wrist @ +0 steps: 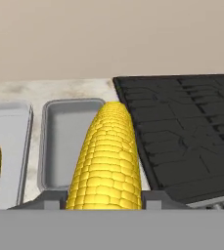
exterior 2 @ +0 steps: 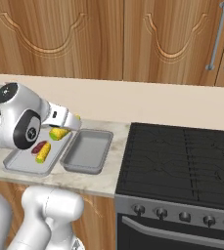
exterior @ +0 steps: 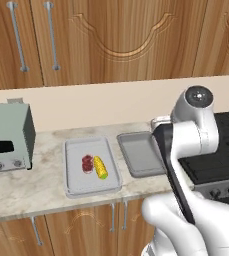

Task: Place one corn and one steak in each tupperware on the nearby counter, to pack two identical lunches.

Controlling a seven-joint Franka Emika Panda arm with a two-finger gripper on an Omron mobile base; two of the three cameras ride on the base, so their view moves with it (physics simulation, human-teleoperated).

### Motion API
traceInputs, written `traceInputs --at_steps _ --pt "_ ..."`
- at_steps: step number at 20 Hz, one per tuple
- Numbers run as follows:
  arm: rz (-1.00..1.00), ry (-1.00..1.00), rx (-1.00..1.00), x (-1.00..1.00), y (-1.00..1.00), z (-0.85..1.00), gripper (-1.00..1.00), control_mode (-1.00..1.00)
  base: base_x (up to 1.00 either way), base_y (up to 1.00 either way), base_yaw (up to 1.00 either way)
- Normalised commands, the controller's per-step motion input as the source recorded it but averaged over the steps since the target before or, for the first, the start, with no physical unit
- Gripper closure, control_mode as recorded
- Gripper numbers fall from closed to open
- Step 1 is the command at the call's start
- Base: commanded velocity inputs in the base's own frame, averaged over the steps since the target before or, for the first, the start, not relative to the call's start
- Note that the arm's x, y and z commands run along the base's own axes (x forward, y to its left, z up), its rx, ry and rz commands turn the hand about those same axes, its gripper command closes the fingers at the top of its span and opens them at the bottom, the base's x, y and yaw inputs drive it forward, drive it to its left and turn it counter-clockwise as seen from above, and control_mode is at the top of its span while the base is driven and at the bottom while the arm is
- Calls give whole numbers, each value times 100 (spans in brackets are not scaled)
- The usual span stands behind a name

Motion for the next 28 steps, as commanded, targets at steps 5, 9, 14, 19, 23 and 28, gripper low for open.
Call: traceInputs --at_steps 5,9,14,19,23,28 --pt "8 13 14 25 11 -87 100 -100 0 0 0" --pt "14 17 9 54 1 -43 100 -100 0 0 0" --pt "10 3 1 68 0 -37 100 -100 0 0 0" --pt "3 0 0 58 -9 -38 100 -100 0 0 0" --pt "0 0 0 59 -31 -43 100 -100 0 0 0" --pt "0 0 0 62 -21 -39 100 -100 0 0 0"
